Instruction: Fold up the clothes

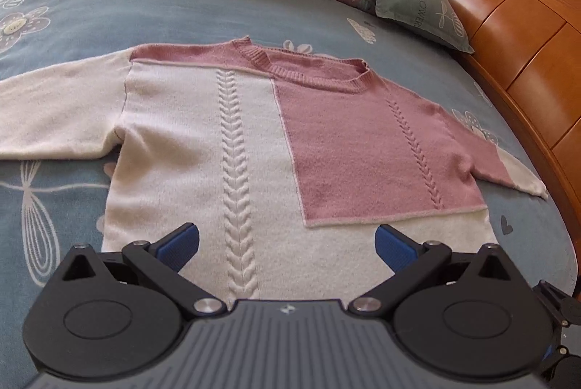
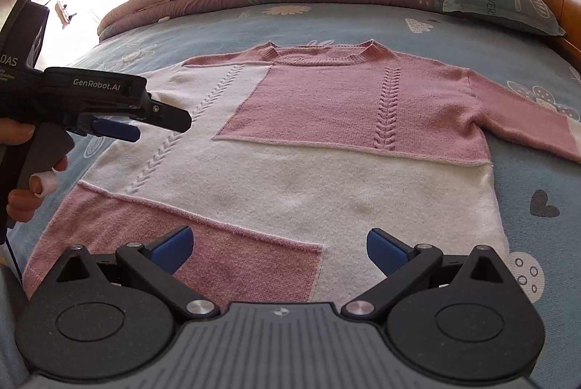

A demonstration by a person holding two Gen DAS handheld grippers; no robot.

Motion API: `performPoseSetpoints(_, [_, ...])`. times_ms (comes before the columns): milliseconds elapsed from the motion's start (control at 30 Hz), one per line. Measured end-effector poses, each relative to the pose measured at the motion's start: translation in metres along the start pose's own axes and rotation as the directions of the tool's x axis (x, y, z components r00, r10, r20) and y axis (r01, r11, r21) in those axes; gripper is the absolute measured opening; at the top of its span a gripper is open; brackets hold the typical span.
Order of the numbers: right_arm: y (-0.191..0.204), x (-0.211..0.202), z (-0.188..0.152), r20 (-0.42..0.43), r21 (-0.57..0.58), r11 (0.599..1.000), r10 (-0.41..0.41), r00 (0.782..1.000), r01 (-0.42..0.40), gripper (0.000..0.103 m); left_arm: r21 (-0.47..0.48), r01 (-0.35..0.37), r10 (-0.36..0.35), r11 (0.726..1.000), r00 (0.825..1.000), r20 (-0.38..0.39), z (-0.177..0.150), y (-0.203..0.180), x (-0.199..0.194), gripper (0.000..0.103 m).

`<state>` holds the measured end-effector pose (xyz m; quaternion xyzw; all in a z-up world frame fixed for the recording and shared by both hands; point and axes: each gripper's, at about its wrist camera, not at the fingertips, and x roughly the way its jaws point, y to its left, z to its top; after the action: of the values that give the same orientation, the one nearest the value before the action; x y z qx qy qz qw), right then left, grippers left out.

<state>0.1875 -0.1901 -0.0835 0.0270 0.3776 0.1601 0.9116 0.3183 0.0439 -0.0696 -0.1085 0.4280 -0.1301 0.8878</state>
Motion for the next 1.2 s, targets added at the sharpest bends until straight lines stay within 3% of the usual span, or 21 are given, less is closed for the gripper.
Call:
performPoseSetpoints(167, [-0.009,-0.006,0.006,0.024,0.1,0.989,0.107,0.994,-0.109,0.103,0.0,-0.026,0.026,1.0,0.997,0.074,0.077,0.016,0.006,0.102])
performPoseSetpoints(233, [-0.011,-0.002,0.006,0.002,0.111,0.989,0.098,0.995,-0.098,0.103,-0.022,-0.054,0.056,0.998,0.994,0.099,0.107,0.034,0.018,0.102])
performPoseSetpoints(300, [-0.013,0.003,0.005,-0.021,0.119,0.989,0.086,0.996,-0.083,0.103,-0.076,-0.076,0.082,0.994,0.994,0.076,0.129,0.056,0.042,0.102])
performPoseSetpoints(367, [-0.01,0.011,0.004,-0.051,0.089,0.996,0.032,0.998,-0.027,0.103,-0.15,-0.115,0.118,0.982,0.993,0.014,0.136,0.08,0.072,0.102])
performPoseSetpoints(467, [-0.009,0.017,0.002,-0.075,0.077,0.997,0.029,0.997,-0.023,0.103,-0.2,-0.156,0.146,0.967,0.987,-0.064,0.138,0.103,0.107,0.102])
performPoseSetpoints(600, [-0.007,0.021,-0.001,-0.105,0.064,0.997,0.042,0.994,-0.036,0.103,-0.185,-0.166,0.166,0.969,0.986,-0.015,0.144,0.113,0.125,0.102])
performPoseSetpoints(800, [0.002,0.025,-0.007,-0.121,-0.002,1.0,0.005,0.993,-0.005,0.103,-0.141,-0.262,0.268,0.955,0.963,0.02,0.159,0.121,0.14,0.102])
performPoseSetpoints(867, [0.002,0.026,-0.007,-0.12,-0.004,1.0,0.002,0.993,-0.002,0.103,-0.128,-0.245,0.251,0.961,0.967,0.036,0.16,0.113,0.13,0.102])
performPoseSetpoints(933, [0.002,0.026,-0.007,-0.119,-0.003,1.0,0.0,0.993,-0.001,0.103,-0.102,-0.182,0.19,0.978,0.979,0.074,0.155,0.1,0.117,0.102])
performPoseSetpoints(1033, [0.004,0.026,-0.008,-0.118,-0.012,1.0,-0.008,0.993,0.007,0.103,-0.081,-0.061,0.065,0.995,0.996,0.055,0.145,0.089,0.113,0.102])
performPoseSetpoints(1200, [0.004,0.027,-0.007,-0.121,-0.018,1.0,-0.012,0.993,0.01,0.103,-0.063,-0.167,0.169,0.984,0.986,0.017,0.148,0.093,0.145,0.102])
